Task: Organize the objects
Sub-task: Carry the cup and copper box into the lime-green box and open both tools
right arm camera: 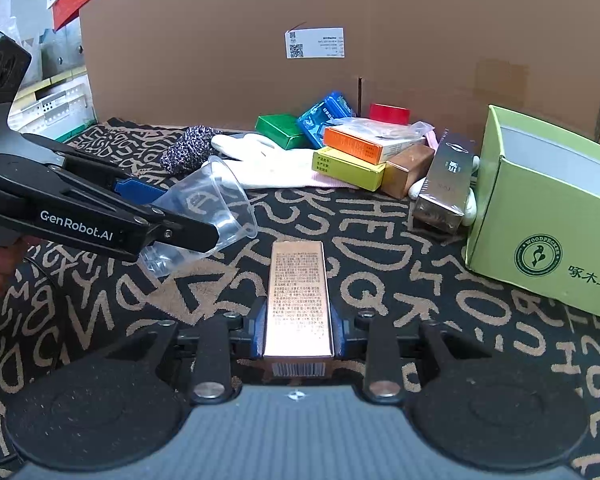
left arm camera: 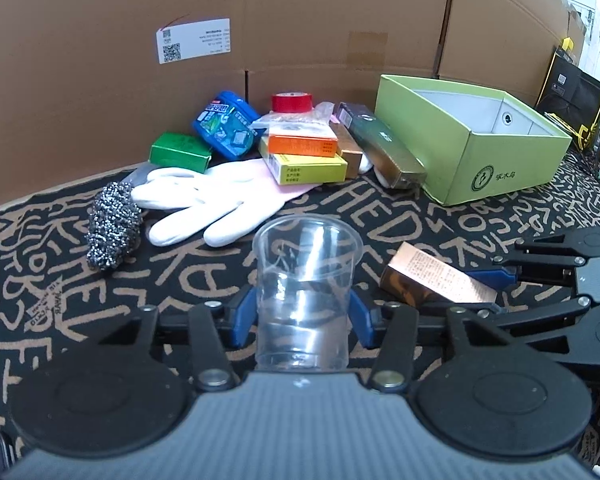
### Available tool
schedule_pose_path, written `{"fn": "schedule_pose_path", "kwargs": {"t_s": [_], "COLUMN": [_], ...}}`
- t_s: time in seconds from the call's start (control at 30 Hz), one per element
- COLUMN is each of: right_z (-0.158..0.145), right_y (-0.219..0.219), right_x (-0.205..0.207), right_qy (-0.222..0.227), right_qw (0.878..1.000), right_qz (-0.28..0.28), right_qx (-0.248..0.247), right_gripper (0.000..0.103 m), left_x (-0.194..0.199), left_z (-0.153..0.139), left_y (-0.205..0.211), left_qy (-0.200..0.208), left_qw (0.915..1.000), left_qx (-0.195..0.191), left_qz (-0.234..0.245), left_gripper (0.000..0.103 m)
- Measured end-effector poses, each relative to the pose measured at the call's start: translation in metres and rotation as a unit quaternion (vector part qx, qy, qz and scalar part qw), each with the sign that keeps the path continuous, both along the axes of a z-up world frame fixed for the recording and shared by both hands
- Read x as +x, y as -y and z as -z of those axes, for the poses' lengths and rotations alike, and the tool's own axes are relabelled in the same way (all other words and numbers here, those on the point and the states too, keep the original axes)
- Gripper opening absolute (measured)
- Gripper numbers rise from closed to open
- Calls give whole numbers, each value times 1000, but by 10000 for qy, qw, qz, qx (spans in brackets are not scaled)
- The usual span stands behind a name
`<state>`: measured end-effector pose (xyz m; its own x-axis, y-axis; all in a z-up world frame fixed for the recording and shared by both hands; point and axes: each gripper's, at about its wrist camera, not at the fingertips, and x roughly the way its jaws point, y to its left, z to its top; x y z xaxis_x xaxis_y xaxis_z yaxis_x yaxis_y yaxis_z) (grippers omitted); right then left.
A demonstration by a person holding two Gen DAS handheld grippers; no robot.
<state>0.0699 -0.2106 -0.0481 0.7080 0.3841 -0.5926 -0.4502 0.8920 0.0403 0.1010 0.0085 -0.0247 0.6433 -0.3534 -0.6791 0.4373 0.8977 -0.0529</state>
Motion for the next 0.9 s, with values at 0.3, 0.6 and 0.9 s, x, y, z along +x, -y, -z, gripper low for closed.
{"fn": "schedule_pose_path", "kwargs": {"t_s": [0.3, 0.6, 0.9], "right_z": [-34, -84, -95], "right_y": [41, 115, 205], "right_x": [-14, -8, 60], "right_qy": [458, 1155, 1202], "right_qw": [9981, 9854, 9601], "right_qz": [303, 1234, 2523], "right_qx": [268, 191, -18], "right_gripper": [34, 34, 34], "left_x": [-2, 15, 68], "left_z": [-39, -91, -112], "left_y": [31, 106, 198], "left_qy": [331, 840, 607], "left_qw": [9982, 9901, 9841], "left_qx": [-291, -653, -1162], "left_qz": [408, 913, 1202], "left_gripper": [48, 48, 49]}}
